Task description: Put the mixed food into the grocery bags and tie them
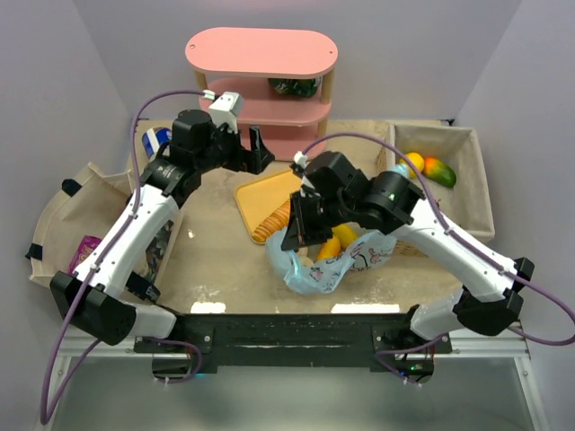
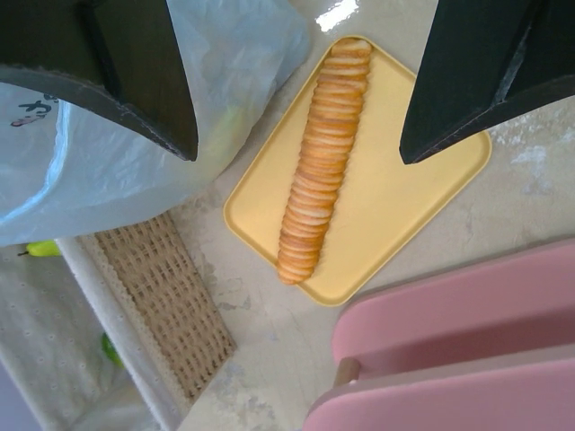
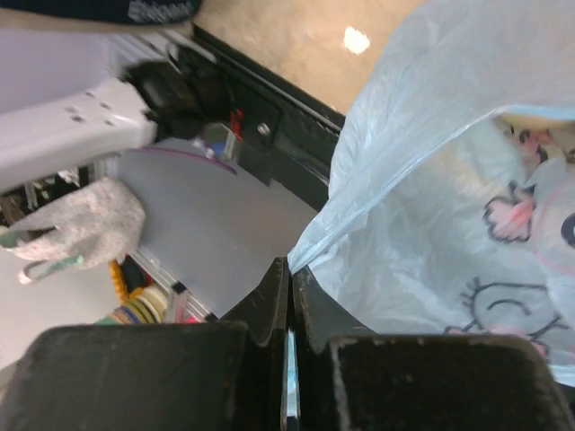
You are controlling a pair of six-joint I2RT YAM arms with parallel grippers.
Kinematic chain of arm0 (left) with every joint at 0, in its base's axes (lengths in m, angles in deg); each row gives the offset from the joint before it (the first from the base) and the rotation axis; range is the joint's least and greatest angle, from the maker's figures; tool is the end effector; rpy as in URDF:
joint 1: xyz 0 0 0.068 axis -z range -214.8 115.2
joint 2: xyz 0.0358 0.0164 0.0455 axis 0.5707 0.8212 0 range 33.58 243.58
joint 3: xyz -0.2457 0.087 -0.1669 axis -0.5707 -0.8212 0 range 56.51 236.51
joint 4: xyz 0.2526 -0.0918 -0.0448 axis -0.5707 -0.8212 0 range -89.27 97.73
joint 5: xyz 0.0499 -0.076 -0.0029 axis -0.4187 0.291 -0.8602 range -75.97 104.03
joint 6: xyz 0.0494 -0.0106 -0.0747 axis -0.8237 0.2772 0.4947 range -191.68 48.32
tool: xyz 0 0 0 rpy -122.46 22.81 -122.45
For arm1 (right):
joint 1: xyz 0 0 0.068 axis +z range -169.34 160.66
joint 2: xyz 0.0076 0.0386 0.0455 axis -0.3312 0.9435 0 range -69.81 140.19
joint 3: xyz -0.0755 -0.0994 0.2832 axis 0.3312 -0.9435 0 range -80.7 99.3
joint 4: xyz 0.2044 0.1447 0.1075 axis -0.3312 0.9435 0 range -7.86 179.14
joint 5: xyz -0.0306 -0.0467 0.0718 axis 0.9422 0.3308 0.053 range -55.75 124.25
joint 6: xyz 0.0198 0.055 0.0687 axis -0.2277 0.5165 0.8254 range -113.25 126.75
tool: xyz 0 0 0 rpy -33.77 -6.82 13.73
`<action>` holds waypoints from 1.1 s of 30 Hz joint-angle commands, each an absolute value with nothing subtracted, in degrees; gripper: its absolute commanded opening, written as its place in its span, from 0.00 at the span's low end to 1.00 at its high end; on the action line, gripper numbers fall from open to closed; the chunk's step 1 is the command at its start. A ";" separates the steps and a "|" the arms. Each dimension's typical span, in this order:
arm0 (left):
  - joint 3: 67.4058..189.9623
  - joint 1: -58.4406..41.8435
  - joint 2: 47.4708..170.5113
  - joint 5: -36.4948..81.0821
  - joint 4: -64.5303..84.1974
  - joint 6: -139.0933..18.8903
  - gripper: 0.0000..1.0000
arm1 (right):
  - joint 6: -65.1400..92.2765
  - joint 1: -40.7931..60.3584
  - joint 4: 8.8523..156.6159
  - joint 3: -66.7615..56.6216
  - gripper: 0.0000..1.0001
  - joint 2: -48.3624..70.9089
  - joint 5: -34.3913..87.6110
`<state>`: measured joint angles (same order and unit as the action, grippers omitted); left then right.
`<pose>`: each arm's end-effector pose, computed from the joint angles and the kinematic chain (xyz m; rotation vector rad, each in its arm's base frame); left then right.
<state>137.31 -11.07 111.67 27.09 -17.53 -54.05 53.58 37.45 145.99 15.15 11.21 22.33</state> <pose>0.3151 -0.1585 0.4223 0.2606 2.0026 -0.6903 0.1536 0.2651 0.4199 -0.3385 2.6740 0.9651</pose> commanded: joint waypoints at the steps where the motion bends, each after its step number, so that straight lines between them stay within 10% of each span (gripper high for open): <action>1: 140.72 -11.68 109.18 33.45 -13.28 -56.12 1.00 | 50.45 35.60 150.86 28.52 0.00 14.56 27.21; 19: 107.06 -11.77 91.06 61.93 28.97 -35.24 1.00 | 35.59 16.79 143.23 32.41 0.01 23.52 19.14; 33: 108.37 -1.32 98.71 48.85 28.38 -36.88 0.98 | 34.70 13.97 142.08 41.90 0.03 31.35 15.27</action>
